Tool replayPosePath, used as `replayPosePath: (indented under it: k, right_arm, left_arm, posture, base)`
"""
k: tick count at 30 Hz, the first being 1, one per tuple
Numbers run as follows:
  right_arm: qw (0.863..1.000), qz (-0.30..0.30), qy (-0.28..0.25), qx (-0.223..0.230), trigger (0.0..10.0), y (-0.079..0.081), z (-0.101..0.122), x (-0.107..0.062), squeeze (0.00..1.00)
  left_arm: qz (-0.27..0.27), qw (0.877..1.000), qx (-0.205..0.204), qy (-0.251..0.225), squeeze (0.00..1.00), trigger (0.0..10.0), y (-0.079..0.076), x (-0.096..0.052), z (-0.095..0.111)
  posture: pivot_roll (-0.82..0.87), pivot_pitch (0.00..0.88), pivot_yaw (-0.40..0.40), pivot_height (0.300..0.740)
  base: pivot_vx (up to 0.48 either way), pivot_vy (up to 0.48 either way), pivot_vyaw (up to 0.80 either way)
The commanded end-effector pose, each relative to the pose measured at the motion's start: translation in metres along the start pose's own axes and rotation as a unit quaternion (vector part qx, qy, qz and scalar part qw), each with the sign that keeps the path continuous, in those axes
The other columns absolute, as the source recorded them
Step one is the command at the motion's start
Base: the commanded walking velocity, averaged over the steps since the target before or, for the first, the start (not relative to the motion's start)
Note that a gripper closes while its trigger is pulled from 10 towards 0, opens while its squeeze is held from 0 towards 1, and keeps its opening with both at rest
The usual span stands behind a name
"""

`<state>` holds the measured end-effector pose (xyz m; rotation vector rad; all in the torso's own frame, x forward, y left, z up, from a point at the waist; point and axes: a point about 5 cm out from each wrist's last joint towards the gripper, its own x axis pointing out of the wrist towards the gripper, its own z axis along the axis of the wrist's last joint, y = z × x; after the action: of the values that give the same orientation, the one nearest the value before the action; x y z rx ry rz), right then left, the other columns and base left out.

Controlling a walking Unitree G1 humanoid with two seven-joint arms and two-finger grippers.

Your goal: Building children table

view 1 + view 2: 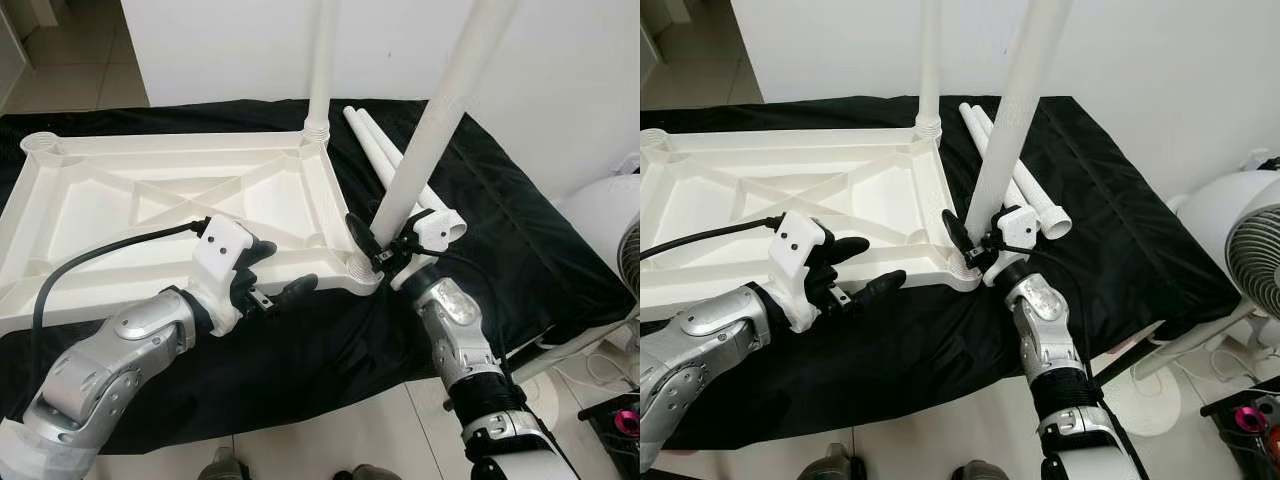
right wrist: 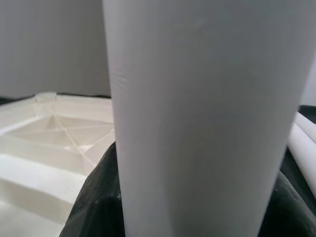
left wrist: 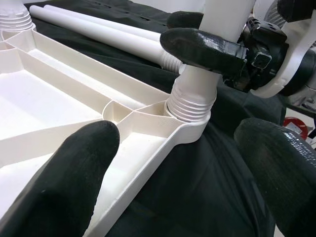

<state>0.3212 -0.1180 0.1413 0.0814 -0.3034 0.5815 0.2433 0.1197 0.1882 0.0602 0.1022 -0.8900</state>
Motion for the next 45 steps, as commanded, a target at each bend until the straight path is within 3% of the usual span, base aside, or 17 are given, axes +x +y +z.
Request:
replayPosePath:
  k: [1, 8, 20, 26, 32, 37, 38, 40, 45]
  right_arm:
    - [0.997, -0.012, 0.059, 0.038, 10.0, 0.003, -0.024, -0.012, 0.00]
    - [0.998, 0.021, 0.059, -0.019, 10.0, 0.008, -0.022, -0.011, 0.00]
    - [0.996, 0.009, 0.084, -0.006, 10.0, 0.001, -0.026, -0.010, 0.00]
    - [0.989, 0.006, 0.145, -0.002, 10.0, 0.000, -0.035, -0.007, 0.00]
    - [0.986, -0.002, 0.165, 0.006, 10.0, -0.005, -0.033, -0.001, 0.00]
    - [0.985, -0.005, 0.173, 0.012, 10.0, -0.008, -0.032, 0.001, 0.00]
    - [0.983, -0.014, 0.181, 0.039, 10.0, -0.009, -0.034, 0.000, 0.00]
    - [0.982, -0.016, 0.181, 0.045, 10.0, -0.009, -0.035, 0.000, 0.00]
    - [0.986, -0.010, 0.164, 0.026, 10.0, -0.006, -0.035, -0.007, 0.00]
  left_arm:
    - [-0.089, 0.996, 0.004, -0.002, 0.00, 10.0, -0.010, -0.002, 0.000]
    - [-0.087, 0.996, 0.002, -0.003, 0.00, 10.0, -0.009, -0.001, 0.001]
    - [-0.084, 0.996, 0.001, -0.005, 0.00, 10.0, -0.009, -0.001, 0.002]
    - [-0.078, 0.997, 0.000, -0.007, 0.00, 10.0, -0.008, -0.002, 0.003]
    - [-0.077, 0.997, 0.001, -0.009, 0.00, 10.0, -0.007, -0.002, 0.003]
    - [-0.077, 0.997, 0.002, -0.009, 0.00, 10.0, -0.007, -0.002, 0.004]
    - [-0.077, 0.997, 0.003, -0.009, 0.00, 10.0, -0.007, -0.002, 0.004]
    - [-0.077, 0.997, 0.003, -0.009, 0.00, 10.0, -0.007, -0.002, 0.004]
    - [-0.076, 0.997, 0.002, -0.010, 0.00, 10.0, -0.007, -0.002, 0.005]
  posture:
    - [0.00, 0.059, -0.039, 0.740]
    - [0.00, 0.065, -0.039, 0.740]
    - [0.00, 0.083, -0.045, 0.740]
    - [0.00, 0.090, -0.049, 0.740]
    - [0.00, 0.090, -0.047, 0.740]
    - [0.00, 0.089, -0.048, 0.740]
    - [0.00, 0.088, -0.049, 0.740]
    - [0.00, 0.088, -0.049, 0.740]
    - [0.01, 0.090, -0.048, 0.740]
  base:
    - [0.000, 0.000, 0.00]
    - [0.000, 0.000, 0.00]
    - [0.000, 0.000, 0.00]
    - [0.000, 0.000, 0.00]
    - [0.000, 0.000, 0.00]
    - [0.000, 0.000, 0.00]
    - [0.000, 0.000, 0.00]
    - [0.000, 0.000, 0.00]
    - [0.000, 0.000, 0.00]
